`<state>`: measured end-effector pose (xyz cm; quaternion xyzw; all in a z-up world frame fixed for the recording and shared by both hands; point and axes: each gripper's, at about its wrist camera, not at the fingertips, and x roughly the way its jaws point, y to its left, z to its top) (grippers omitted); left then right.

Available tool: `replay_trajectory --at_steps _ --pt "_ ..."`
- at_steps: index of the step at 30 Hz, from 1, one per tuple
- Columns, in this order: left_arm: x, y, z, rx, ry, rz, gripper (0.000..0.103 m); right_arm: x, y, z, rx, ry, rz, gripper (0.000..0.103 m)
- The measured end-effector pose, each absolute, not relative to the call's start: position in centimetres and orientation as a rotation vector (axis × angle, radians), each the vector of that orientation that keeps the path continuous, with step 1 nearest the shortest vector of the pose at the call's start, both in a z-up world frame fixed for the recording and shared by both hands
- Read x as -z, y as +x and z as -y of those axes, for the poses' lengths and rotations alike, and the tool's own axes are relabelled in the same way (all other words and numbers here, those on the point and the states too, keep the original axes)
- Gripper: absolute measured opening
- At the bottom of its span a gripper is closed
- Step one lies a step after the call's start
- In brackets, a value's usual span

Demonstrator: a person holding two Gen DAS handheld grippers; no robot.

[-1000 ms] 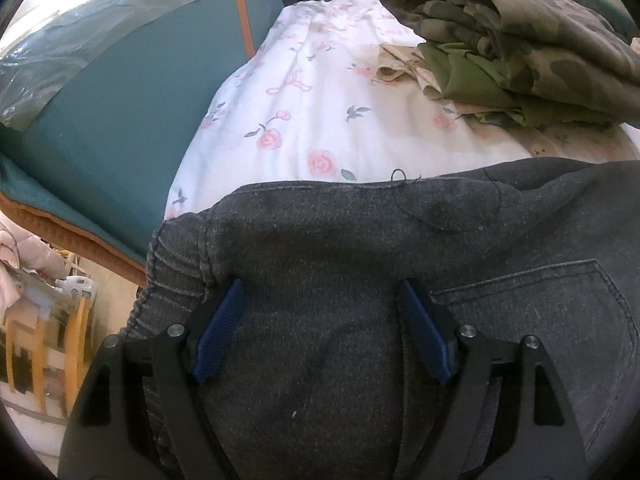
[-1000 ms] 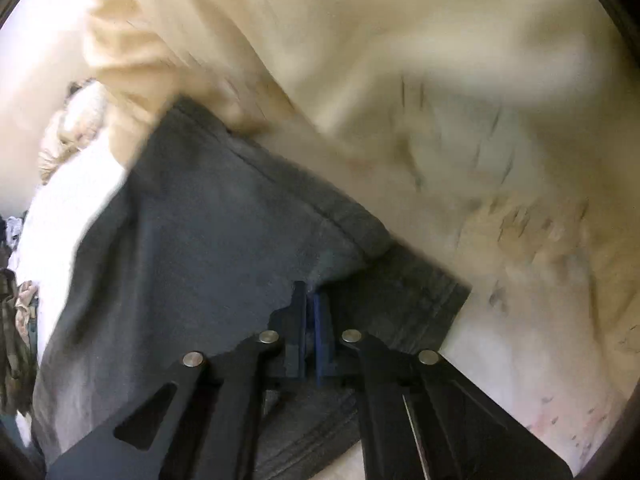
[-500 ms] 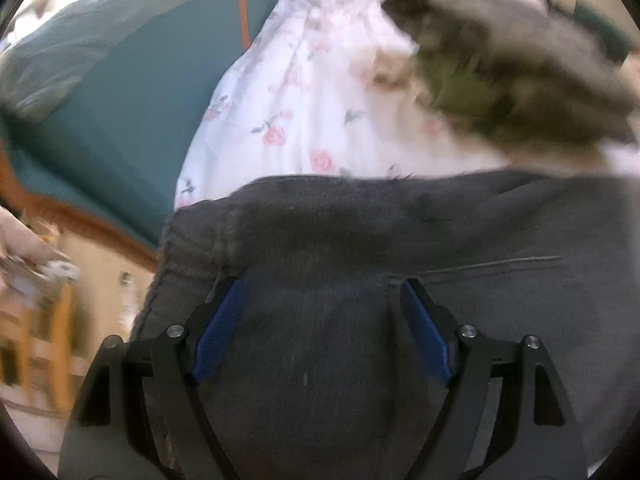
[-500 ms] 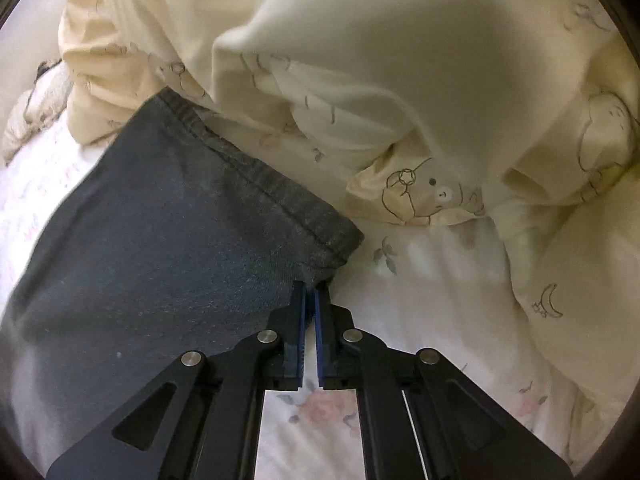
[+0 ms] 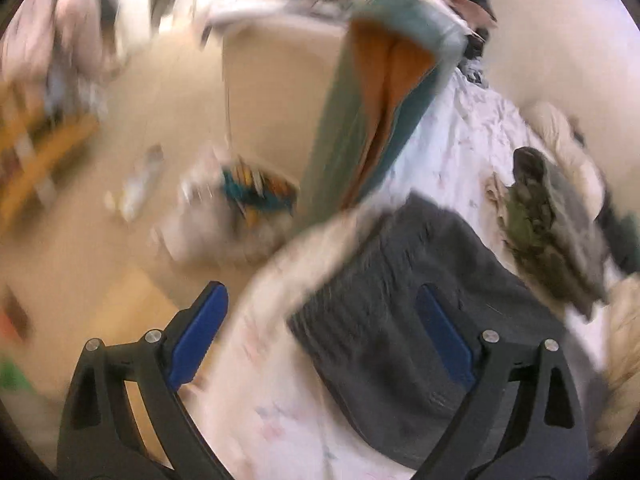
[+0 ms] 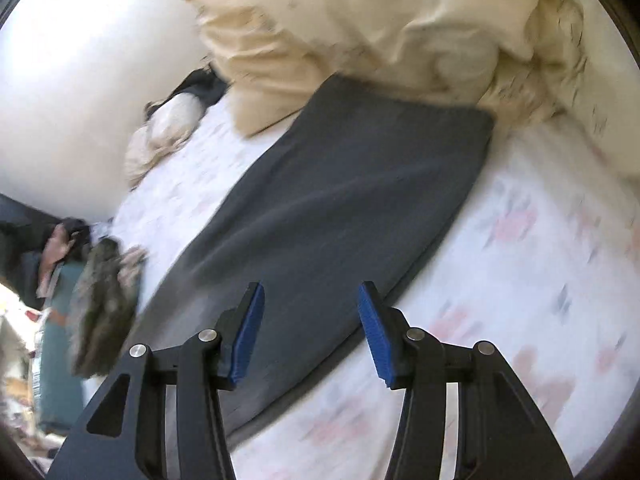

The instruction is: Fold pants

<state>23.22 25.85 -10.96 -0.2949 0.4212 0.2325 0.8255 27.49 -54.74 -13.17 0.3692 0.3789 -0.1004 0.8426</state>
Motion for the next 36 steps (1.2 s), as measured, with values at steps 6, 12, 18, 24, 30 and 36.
replay_trajectory --at_steps 6,12,18,24,30,36 --pt "18.3 22.1 -24.3 -0.461 -0.855 -0.899 0.092 12.7 23.4 53.4 0.173 0.854 -0.792 0.052" --pt "18.3 24.6 -23.4 -0.380 -0.831 -0.800 0.085 13.7 19.6 54.2 0.236 0.895 -0.825 0.052" --pt "17.0 25.8 -22.7 -0.277 -0.791 -0.748 0.037 15.3 19.8 55.5 0.262 0.930 -0.835 0.052" --pt "17.3 26.9 -22.1 -0.293 -0.751 -0.798 0.051 16.2 20.8 55.8 0.238 0.918 -0.848 0.064" --pt "16.9 27.7 -22.0 -0.395 -0.749 -0.843 0.025 19.6 22.5 58.1 0.207 1.034 -0.871 0.072" --pt "14.9 28.1 -21.0 -0.396 -0.634 -0.846 0.020 20.8 27.3 62.2 0.175 1.057 -0.788 0.056"
